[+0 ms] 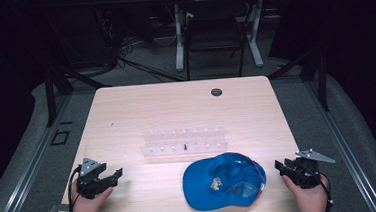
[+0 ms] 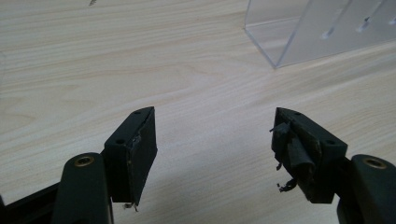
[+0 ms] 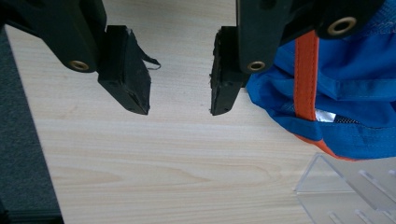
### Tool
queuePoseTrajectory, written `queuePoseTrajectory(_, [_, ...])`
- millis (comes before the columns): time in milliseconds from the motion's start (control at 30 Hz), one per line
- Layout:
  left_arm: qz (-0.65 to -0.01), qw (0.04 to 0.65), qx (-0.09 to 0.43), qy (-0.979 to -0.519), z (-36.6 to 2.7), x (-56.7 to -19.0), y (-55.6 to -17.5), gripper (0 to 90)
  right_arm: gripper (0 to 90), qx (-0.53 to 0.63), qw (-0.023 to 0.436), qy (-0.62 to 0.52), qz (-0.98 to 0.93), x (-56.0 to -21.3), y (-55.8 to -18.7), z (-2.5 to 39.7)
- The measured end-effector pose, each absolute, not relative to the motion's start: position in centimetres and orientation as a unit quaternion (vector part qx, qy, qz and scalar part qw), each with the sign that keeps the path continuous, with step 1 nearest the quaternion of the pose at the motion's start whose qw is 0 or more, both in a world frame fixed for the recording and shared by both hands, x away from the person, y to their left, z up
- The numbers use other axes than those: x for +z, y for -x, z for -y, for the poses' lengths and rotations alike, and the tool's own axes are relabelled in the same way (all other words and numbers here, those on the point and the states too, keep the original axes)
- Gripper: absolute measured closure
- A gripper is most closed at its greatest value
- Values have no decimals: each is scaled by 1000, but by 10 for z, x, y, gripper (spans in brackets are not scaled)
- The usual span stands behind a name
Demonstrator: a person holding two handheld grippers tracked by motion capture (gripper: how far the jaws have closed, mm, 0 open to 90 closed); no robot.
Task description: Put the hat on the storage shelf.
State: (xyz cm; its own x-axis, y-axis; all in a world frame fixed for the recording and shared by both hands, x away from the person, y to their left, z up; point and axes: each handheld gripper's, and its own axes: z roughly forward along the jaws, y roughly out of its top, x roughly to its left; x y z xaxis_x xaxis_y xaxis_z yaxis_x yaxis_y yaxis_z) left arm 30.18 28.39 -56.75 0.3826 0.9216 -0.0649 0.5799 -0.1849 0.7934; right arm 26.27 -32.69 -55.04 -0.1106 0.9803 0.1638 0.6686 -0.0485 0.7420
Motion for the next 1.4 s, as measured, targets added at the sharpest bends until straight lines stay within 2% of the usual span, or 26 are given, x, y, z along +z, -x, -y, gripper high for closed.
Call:
queuePoseTrajectory(200, [-513, 386, 221, -734, -284, -568, -301, 312, 580, 354, 222, -628, -657, -539, -262, 323])
queuePoseTrajectory(333, [-512, 385, 217, -737, -284, -568, -300, 314, 586, 346, 182, -626, -674, -531, -268, 314])
queuePoseTrajectory(733, [-505, 404, 197, -737, -282, -567, -298, 358, 577, 250, 140, -602, -745, -507, -298, 294])
queuePoseTrajectory(900, [-501, 399, 200, -742, -281, -567, -298, 401, 593, 224, 106, -604, -758, -508, -307, 287])
queuePoseTrajectory(1400, [-497, 389, 197, -750, -278, -568, -299, 406, 623, 162, 57, -619, -767, -526, -319, 276])
